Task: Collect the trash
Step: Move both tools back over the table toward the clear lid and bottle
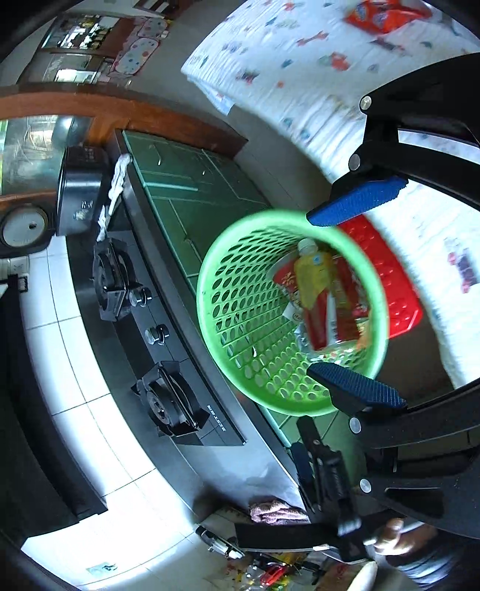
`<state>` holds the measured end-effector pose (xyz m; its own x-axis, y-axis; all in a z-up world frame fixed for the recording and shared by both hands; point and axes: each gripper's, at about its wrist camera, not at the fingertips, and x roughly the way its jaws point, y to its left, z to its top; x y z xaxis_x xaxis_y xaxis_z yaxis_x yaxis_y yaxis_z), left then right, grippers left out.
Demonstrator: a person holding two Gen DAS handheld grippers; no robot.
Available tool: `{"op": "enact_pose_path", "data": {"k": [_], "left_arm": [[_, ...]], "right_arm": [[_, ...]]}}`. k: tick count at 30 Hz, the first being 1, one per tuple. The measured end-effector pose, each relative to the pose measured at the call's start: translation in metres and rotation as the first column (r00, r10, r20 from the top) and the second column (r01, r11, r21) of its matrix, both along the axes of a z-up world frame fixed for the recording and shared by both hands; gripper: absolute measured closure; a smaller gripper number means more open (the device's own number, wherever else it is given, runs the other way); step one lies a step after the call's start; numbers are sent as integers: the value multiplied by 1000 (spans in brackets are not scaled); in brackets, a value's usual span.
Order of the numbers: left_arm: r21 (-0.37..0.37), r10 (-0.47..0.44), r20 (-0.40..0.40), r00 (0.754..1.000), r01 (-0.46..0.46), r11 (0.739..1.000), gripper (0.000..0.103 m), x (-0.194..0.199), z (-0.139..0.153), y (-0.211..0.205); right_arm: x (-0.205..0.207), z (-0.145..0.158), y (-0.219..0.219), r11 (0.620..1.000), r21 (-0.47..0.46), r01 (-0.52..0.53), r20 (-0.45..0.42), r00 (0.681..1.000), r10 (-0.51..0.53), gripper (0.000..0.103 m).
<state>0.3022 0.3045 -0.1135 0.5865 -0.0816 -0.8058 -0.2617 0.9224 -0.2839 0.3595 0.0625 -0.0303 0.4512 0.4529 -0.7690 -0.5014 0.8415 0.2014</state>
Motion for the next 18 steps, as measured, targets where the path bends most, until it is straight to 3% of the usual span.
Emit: {"op": "enact_pose_path", "data": {"k": [9, 18], "left_arm": [[22, -62, 31, 998, 61, 998, 23, -15, 20, -42], [26, -156, 44, 987, 155, 988, 19, -18, 34, -102]], "right_arm": [[-53, 1, -89, 993, -10, 118, 1, 993, -118, 24], [-88, 2, -200, 957, -55, 284, 6, 959, -284, 20]]}}
